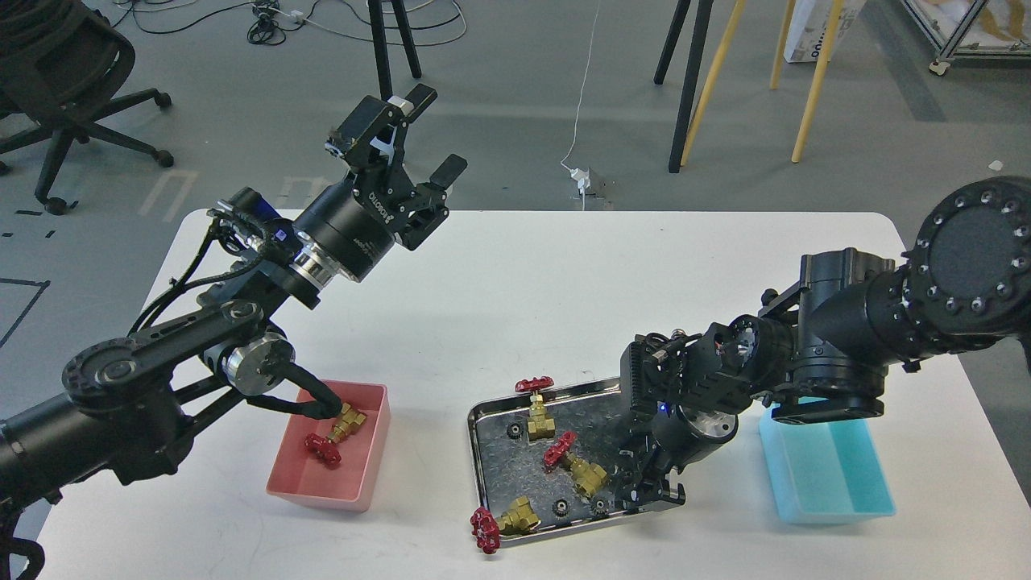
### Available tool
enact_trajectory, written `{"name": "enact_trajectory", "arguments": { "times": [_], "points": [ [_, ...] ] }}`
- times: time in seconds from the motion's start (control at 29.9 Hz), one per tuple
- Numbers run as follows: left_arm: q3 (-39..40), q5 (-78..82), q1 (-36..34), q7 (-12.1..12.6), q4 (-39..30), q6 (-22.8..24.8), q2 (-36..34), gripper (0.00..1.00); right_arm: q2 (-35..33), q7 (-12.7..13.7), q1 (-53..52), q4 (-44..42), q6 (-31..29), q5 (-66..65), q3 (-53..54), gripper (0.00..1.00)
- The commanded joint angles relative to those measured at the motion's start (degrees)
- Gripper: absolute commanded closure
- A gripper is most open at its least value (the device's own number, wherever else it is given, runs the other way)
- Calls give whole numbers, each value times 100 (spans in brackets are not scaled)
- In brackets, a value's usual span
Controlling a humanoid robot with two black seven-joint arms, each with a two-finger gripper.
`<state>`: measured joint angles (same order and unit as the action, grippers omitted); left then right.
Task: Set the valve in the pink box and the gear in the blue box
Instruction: 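Lower the right gripper onto the yellow gear and close it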
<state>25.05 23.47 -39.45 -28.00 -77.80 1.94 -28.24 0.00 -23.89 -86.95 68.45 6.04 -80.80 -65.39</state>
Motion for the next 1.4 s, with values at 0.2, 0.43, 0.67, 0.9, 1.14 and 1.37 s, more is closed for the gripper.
{"name": "enact_trajectory", "arguments": {
  "times": [0.2,0.43,0.67,0.9,1.14,1.37],
  "points": [
    [-9,-9,16,0,11,-1,2,4,0,7,178,-209,99,-76,9,36],
    [-9,-9,16,0,11,-1,11,4,0,25,310,-350,134,-103,18,37],
    [-27,-9,25,0,72,-1,37,4,0,25,371,-420,161,-103,79,39],
    [-27,0,42,0,81,-1,117,4,0,25,371,-420,169,-111,132,43],
    [-18,-9,51,0,81,8,108,4,0,16,371,-411,161,-296,132,45],
    [-18,-9,60,0,90,8,99,4,0,16,371,-411,143,-366,132,51]
  ]
}}
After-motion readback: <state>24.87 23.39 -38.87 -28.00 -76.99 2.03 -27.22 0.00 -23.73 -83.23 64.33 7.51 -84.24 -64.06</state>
